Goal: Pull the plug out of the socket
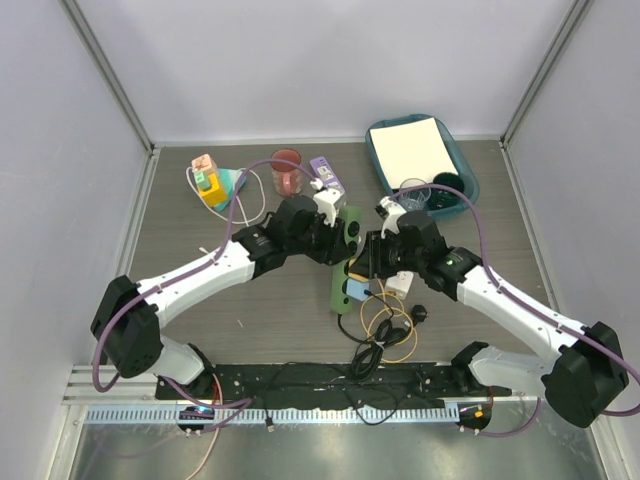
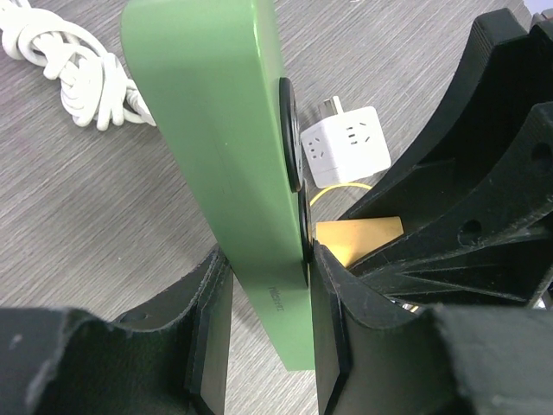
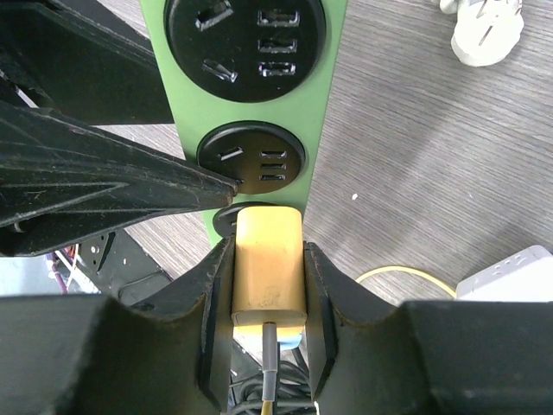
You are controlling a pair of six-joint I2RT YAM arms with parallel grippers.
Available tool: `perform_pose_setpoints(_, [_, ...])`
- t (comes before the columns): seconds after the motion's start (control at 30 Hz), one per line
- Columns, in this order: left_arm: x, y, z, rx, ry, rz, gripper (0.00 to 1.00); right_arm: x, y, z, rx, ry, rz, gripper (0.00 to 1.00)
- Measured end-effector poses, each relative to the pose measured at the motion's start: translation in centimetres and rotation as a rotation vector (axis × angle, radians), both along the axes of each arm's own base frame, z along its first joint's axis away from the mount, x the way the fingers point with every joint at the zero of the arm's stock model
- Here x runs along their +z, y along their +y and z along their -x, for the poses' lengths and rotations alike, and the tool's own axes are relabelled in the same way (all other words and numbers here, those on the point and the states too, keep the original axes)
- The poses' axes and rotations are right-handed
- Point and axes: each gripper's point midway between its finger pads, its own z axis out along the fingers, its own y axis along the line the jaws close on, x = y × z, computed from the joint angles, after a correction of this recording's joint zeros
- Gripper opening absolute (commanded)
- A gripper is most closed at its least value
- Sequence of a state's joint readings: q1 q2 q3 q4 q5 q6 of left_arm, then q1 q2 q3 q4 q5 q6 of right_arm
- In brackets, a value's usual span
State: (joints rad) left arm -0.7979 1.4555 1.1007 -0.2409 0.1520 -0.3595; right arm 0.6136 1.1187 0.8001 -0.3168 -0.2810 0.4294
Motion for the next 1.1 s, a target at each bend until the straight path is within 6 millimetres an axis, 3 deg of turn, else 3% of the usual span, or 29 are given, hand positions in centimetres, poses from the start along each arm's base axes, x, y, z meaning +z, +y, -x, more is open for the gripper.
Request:
perform_pose_setpoints(0.3, [0.5, -0.7, 0.4, -0.025, -0.006, 0.022, 0.0, 0.7, -0.9, 0.5, -0.024, -0.02, -0.06, 0.01])
perform_pose_setpoints(0.5, [0.6, 0.2, 1.5, -0.034, -0.002, 0.032, 0.01, 0.4, 0.4, 1.4, 0.01, 0.022, -0.176, 0.01])
perform_pose_setpoints(0.53, [0.6, 0.4, 1.7, -0.039, 0.004, 0.038, 0.12, 0.3, 0.6, 1.6, 0.014, 0.03, -0.193, 0.01])
perform_pose_setpoints(0.63, [0.8, 0.6, 1.8, -0.052, 0.02, 0.057, 0.32, 0.6, 1.0, 1.8, 0.022, 0.041, -0.223, 0.01])
perform_pose_setpoints(0.77, [0.6, 0.3, 1.5, -0.067, 0.055, 0.067, 0.37, 0.7, 0.9, 1.7, 0.015, 0.051, -0.232, 0.01])
perform_pose_setpoints(0.87, [0.1, -0.4, 1.2, -0.082, 0.09, 0.07, 0.49, 0.3, 0.6, 1.6, -0.005, 0.068, -0.221, 0.01])
perform_pose_setpoints(0.93, [-0.4, -0.4, 1.1, -0.089, 0.111, 0.07, 0.66, 0.0, 0.5, 1.6, -0.005, 0.08, -0.217, 0.01])
perform_pose_setpoints(1.0, [-1.1, 0.0, 1.0, -0.083, 0.13, 0.061, 0.7, 0.1, 0.8, 1.8, 0.011, 0.085, -0.225, 0.01])
perform_pose_setpoints(1.1, [-1.6, 0.3, 0.9, -0.077, 0.156, 0.064, 0.67, 0.3, 1.0, 2.0, 0.026, 0.083, -0.234, 0.01])
